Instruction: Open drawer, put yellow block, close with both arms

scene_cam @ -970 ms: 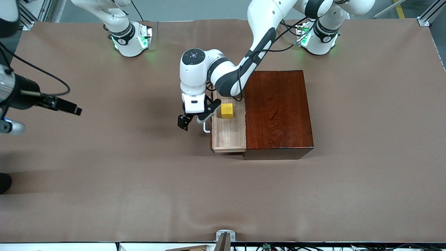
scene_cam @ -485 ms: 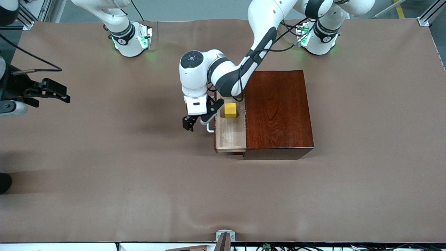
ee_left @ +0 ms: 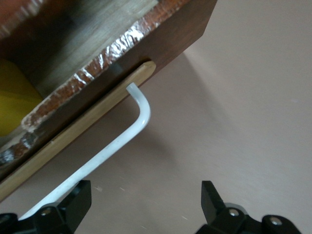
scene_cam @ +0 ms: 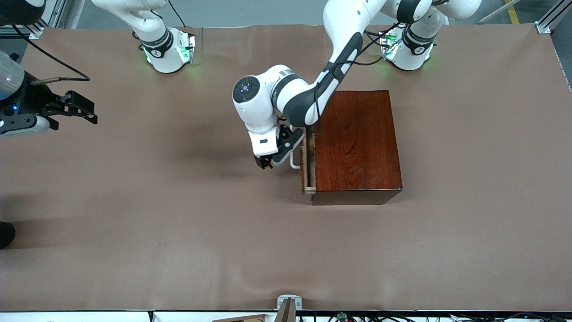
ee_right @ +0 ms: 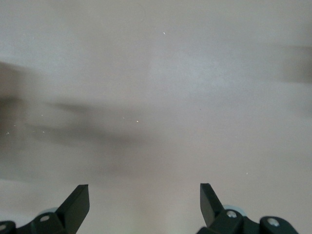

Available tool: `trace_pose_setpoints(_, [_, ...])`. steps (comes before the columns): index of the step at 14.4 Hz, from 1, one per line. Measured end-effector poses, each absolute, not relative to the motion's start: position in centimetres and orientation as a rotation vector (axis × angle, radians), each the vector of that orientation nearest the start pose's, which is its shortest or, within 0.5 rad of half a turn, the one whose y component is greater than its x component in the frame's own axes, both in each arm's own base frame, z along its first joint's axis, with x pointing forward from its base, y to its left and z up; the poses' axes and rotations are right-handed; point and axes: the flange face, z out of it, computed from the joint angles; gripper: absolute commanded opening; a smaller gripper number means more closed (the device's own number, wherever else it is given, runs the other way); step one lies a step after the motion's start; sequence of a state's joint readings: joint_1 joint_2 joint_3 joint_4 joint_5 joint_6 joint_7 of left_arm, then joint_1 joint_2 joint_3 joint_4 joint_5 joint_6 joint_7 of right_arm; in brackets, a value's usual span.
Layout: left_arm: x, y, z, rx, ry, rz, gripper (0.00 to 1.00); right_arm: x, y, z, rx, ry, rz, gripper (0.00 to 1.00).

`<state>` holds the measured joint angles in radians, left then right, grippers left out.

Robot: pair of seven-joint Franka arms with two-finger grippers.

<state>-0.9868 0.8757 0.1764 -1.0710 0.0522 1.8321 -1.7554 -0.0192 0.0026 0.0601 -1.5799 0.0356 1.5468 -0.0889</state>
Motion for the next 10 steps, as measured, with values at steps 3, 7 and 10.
trace_pose_setpoints(3, [49.2,-56.7,29.8,-2.644,-1.237,-0.197,1.0,55.3,2.1,61.7,-3.102,-0.192,0.042,1.0])
trace_pose_setpoints(7, [49.0,-56.5,29.9,-2.627,-1.233,-0.19,1.0,55.3,2.3,62.3,-3.11,-0.201,0.021,1.0])
trace_pose_setpoints(10, [49.1,-56.2,30.8,-2.621,-1.237,-0.19,1.0,55.3,2.3,62.8,-3.113,-0.202,0.003,1.0])
